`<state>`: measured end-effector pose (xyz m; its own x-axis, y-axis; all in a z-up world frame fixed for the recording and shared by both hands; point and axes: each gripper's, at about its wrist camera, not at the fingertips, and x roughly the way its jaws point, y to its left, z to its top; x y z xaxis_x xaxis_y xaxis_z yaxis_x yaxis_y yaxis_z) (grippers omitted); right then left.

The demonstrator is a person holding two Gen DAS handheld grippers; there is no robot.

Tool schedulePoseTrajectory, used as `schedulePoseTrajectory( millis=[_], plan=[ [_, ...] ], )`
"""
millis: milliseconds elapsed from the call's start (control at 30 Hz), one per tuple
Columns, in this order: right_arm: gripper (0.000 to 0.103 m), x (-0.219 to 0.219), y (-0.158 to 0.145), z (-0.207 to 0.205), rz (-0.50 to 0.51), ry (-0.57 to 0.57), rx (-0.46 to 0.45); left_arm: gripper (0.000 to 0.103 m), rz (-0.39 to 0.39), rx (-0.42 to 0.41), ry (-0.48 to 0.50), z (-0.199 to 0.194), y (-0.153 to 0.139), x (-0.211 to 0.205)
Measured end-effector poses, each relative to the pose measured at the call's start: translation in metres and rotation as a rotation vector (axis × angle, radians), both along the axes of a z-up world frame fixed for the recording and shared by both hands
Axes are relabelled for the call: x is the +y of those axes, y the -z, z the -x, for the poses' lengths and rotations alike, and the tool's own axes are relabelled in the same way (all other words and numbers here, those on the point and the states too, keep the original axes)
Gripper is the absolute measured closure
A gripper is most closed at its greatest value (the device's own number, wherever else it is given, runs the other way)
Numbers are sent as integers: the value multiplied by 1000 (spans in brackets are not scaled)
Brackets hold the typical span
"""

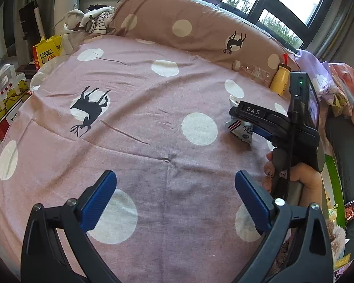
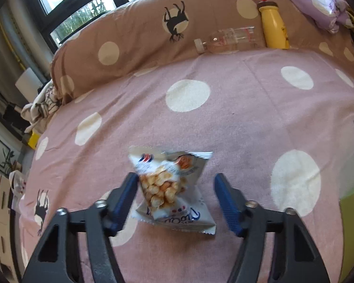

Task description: Organize snacks

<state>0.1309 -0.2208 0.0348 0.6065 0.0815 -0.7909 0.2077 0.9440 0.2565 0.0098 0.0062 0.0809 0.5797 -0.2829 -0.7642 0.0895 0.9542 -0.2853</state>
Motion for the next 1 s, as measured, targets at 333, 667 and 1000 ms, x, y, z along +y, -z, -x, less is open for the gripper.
schedulePoseTrajectory(
  millis=[333,667,1000],
  plan=[
    [59,11,-26,37,-95,-98,77,2,23,1,14,3,0,0],
    [59,13,-11,118,-206,-143,252,2,34,15,31,5,0,-2],
    [36,-7,-2,134,-256,-43,242,2,57,52,128,9,7,-19]
  ],
)
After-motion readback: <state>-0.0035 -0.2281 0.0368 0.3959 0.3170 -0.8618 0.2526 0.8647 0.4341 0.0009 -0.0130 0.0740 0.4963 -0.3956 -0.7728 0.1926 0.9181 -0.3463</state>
